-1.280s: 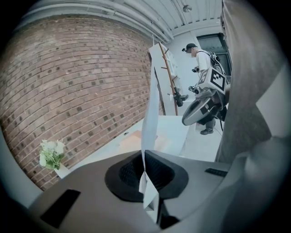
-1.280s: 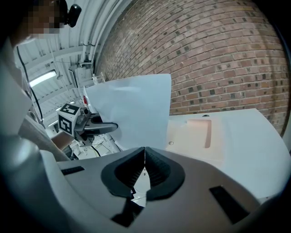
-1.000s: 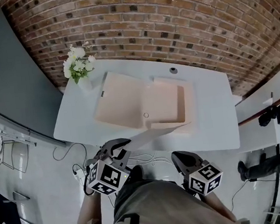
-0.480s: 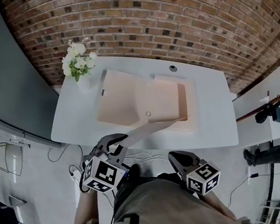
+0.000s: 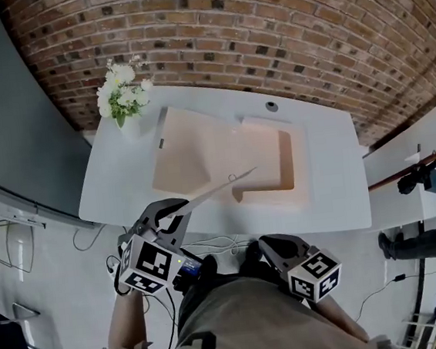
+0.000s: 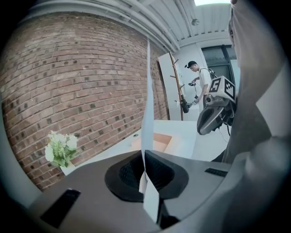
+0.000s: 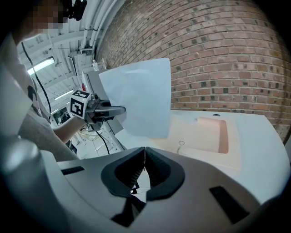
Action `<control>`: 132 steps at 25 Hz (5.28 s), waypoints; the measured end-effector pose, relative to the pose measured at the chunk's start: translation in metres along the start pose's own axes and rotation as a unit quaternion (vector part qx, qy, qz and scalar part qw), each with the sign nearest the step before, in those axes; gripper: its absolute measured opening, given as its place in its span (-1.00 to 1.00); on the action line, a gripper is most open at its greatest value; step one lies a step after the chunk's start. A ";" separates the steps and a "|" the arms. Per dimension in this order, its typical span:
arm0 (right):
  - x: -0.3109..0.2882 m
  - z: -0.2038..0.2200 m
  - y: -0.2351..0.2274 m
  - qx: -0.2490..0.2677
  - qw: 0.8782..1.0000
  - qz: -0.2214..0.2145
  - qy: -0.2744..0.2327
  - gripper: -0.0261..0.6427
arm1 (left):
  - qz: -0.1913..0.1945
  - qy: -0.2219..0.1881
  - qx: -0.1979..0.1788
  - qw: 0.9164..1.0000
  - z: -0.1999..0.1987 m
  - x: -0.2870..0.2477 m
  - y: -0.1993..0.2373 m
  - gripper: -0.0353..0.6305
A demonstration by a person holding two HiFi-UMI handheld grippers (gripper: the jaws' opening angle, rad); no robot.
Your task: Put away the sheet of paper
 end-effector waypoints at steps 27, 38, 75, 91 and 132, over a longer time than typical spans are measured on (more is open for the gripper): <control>-0.014 -0.022 -0.076 -0.003 0.999 -0.037 -0.005 -0.85 | 0.105 0.044 0.149 0.982 -0.029 -0.061 0.054 -0.85; -0.015 -0.016 -0.079 -0.014 1.000 -0.024 0.007 -0.85 | 0.184 0.050 0.263 0.946 -0.004 -0.082 0.072 -0.85; -0.011 -0.013 -0.086 -0.035 0.999 0.009 0.013 -0.85 | 0.140 0.235 0.304 0.912 0.109 -0.188 0.127 -0.85; -0.013 -0.013 -0.089 -0.034 0.999 0.005 0.016 -0.85 | 0.117 0.265 0.287 0.913 0.121 -0.197 0.133 -0.85; -0.006 -0.002 -0.118 -0.064 0.998 0.017 0.022 -0.85 | 0.146 0.304 0.252 0.907 0.124 -0.272 0.114 -0.85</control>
Point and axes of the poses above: the fingertips, and each gripper's own axes: x backward along the fingers, y to its left, z out of its underside, the point moved 2 cm from there along x, backward along the fingers, and after that the axes turned 8 degrees about z, right-handed, at the moved point
